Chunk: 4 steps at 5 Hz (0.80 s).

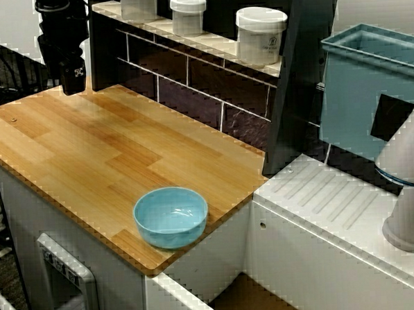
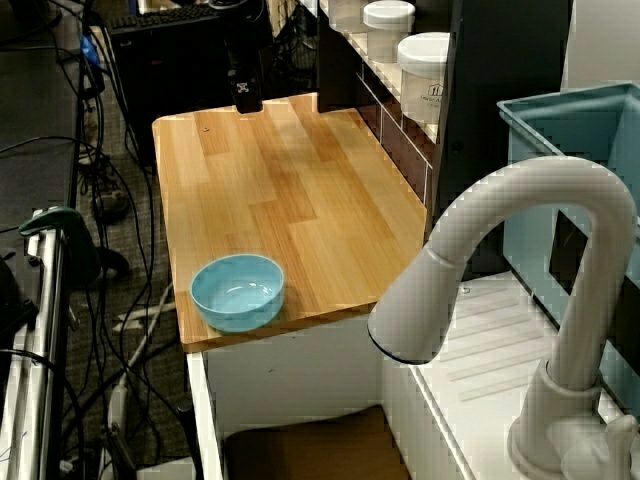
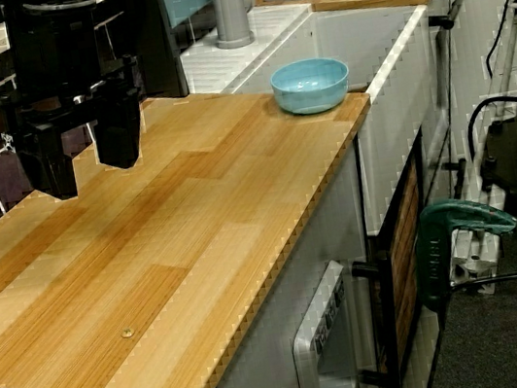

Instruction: Push into sink

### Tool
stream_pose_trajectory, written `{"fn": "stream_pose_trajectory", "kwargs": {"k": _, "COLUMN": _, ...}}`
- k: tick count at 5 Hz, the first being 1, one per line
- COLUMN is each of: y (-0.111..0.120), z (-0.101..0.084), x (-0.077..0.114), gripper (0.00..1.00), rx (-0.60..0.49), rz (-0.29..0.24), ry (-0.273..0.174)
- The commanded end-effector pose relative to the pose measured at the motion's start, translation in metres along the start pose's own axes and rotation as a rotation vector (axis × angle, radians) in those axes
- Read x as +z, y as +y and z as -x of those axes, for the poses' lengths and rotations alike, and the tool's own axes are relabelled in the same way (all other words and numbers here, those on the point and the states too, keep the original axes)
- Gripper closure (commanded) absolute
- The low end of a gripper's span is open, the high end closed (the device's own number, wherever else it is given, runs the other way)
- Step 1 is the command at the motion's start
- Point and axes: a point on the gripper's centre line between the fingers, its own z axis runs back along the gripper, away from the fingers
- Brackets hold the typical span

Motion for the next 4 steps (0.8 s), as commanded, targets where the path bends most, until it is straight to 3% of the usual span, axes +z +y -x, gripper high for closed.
{"fn": "stream_pose_trajectory", "kwargs": {"k": 1, "y": 0.0, "z": 0.0, "x": 0.0, "gripper": 0.0, "rx": 0.0, "rz": 0.0, "ry": 0.0}}
{"fn": "stream_pose_trajectory", "kwargs": {"k": 2, "y": -0.025, "z": 0.021, "x": 0.006, "gripper": 0.0, "rx": -0.137, "rz": -0.001, "ry": 0.01}}
{"fn": "stream_pose_trajectory", "kwargs": {"k": 3, "y": -0.045, "z": 0.039, "x": 0.014, "gripper": 0.0, "rx": -0.199, "rz": -0.042, "ry": -0.003}}
{"fn": "stream_pose_trajectory", "kwargs": {"k": 4, "y": -0.052, "z": 0.036, "x": 0.019, "gripper": 0.0, "rx": -0.303, "rz": -0.028, "ry": -0.011}}
